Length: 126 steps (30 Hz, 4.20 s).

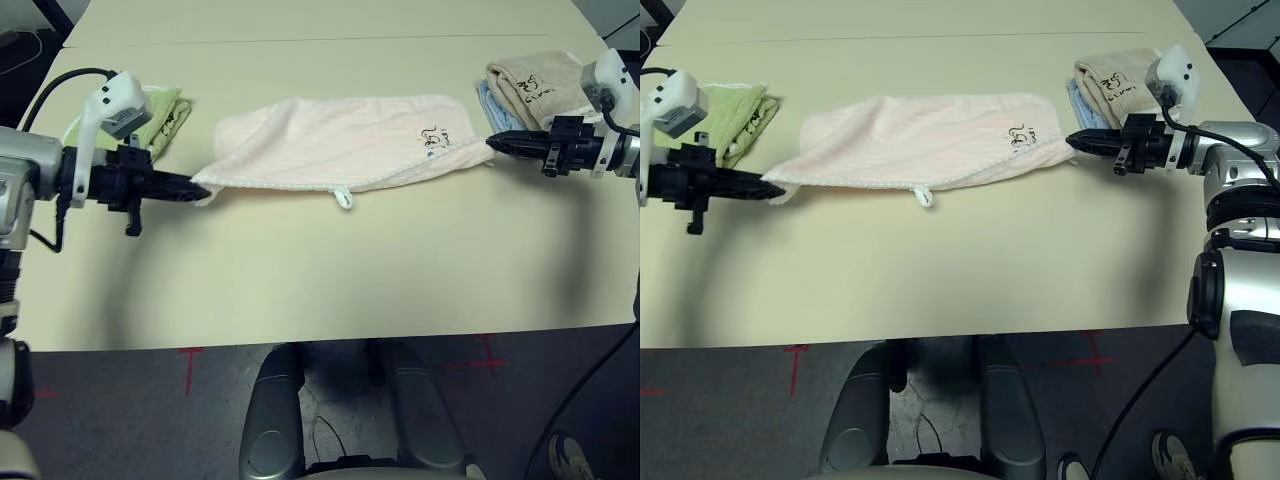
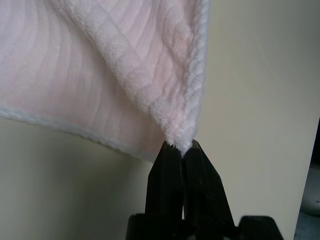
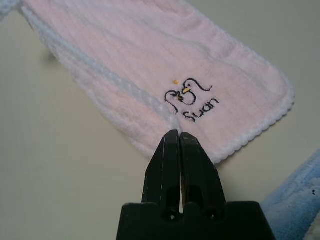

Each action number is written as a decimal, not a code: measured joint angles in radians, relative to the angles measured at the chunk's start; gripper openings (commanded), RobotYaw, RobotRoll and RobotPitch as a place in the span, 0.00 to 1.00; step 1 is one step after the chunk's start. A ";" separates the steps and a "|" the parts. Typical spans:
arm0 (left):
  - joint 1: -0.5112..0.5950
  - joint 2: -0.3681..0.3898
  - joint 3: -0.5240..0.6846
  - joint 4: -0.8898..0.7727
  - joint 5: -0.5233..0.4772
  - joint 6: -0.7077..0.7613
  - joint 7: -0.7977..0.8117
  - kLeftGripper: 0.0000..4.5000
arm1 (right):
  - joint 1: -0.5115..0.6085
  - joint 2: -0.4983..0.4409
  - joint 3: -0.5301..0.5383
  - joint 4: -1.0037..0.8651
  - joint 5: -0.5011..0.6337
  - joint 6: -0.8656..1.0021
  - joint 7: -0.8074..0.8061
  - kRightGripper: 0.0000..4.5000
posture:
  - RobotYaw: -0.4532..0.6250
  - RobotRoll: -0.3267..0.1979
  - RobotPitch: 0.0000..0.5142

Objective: Fold the towel and set it aside.

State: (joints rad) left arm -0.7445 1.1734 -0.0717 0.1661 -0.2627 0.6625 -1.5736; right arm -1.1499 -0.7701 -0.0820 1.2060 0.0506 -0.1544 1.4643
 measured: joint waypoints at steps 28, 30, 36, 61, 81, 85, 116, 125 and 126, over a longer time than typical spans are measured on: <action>-0.009 0.157 -0.279 0.049 0.030 -0.401 -0.031 0.01 | 0.153 -0.210 0.454 -0.306 0.318 0.197 0.147 0.00 | 0.45 0.62 0.59; -0.013 0.168 -0.300 0.049 0.022 -0.405 -0.032 0.01 | 0.153 -0.212 0.472 -0.306 0.321 0.177 0.147 0.00 | 0.45 0.62 0.58; -0.063 0.163 -0.334 0.094 0.029 -0.435 -0.032 0.01 | 0.119 -0.193 0.471 -0.244 0.291 0.099 0.147 0.00 | 0.45 0.62 0.57; -0.447 -0.219 -0.241 0.683 0.376 -0.689 0.217 0.01 | -0.017 -0.002 0.157 0.013 0.007 -0.114 -0.276 0.00 | 0.45 0.62 0.57; -0.574 -0.294 -0.241 0.880 0.483 -0.744 0.305 0.01 | -0.087 0.090 0.150 0.052 -0.147 -0.124 -0.535 0.00 | 0.46 0.62 0.59; -0.605 -0.294 -0.223 0.907 0.491 -0.746 0.332 0.01 | -0.095 0.090 0.147 0.052 -0.152 -0.130 -0.551 0.00 | 0.46 0.62 0.59; -0.605 -0.355 -0.218 0.989 0.581 -0.767 0.469 0.93 | -0.125 0.147 0.117 0.057 -0.220 -0.100 -0.624 0.92 | 0.46 0.62 0.59; -0.604 -0.404 -0.058 0.955 0.464 -0.682 0.518 1.00 | -0.092 0.178 -0.090 0.051 0.003 -0.087 -0.470 0.99 | 0.46 0.62 0.59; -0.604 -0.424 -0.035 0.937 0.436 -0.658 0.519 1.00 | -0.084 0.196 -0.112 0.049 0.035 -0.073 -0.439 0.99 | 0.46 0.62 0.59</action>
State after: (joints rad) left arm -1.3488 0.7497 -0.1069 1.1027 0.1731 0.0050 -1.0551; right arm -1.2341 -0.5739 -0.1942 1.2554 0.0854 -0.2279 1.0252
